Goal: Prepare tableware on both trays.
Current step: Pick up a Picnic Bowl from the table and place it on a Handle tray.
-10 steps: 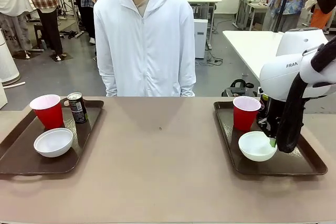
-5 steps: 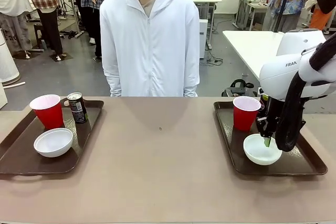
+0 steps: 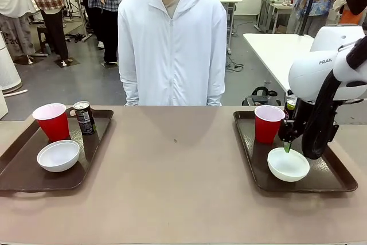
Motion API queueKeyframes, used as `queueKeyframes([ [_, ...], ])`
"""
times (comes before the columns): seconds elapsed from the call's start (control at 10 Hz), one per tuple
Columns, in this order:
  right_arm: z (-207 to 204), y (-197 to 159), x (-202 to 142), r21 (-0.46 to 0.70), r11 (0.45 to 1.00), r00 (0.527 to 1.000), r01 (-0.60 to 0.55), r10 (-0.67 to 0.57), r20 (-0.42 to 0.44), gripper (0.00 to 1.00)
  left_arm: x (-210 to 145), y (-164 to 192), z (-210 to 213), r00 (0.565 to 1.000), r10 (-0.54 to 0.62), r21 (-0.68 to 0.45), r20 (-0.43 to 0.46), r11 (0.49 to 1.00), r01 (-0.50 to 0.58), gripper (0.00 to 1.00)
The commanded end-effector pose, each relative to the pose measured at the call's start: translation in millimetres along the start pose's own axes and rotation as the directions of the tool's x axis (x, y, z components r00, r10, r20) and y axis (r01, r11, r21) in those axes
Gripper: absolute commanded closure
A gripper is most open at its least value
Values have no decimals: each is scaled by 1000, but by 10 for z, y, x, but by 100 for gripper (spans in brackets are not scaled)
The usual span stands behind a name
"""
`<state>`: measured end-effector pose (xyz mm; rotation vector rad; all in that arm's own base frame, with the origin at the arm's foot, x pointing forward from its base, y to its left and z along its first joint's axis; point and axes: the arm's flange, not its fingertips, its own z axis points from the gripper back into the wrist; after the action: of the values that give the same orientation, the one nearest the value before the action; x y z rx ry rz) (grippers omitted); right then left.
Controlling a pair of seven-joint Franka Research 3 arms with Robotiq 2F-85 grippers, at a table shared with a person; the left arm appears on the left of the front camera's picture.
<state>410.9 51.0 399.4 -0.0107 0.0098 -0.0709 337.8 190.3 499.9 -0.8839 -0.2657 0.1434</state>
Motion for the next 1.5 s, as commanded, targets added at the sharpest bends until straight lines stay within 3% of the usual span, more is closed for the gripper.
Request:
queueKeyframes([
  [0.0, 386, -19, -168, 66, 998, 998, -22, 18, 55, 0, -6, 4, 11, 1000, -15, -18, 5, 1000, 15, 0],
  [0.2, 866, -87, -293, 109, 992, 994, -69, 59, 93, 0, -6, 4, 11, 1000, -15, -18, 5, 1000, 15, 0],
  [0.4, 1198, -131, -301, 170, 978, 992, -121, 114, 45, 0, -6, 4, 11, 1000, -15, -18, 5, 1000, 15, 0],
  [0.5, 938, -56, -305, 83, 995, 993, -48, 39, 108, 0, -6, 4, 11, 1000, -15, -18, 5, 1000, 15, 0],
  [1.4, 938, -56, -305, 83, 995, 993, -48, 39, 108, 0, -6, 4, 11, 1000, -15, -18, 5, 1000, 15, 0],
])
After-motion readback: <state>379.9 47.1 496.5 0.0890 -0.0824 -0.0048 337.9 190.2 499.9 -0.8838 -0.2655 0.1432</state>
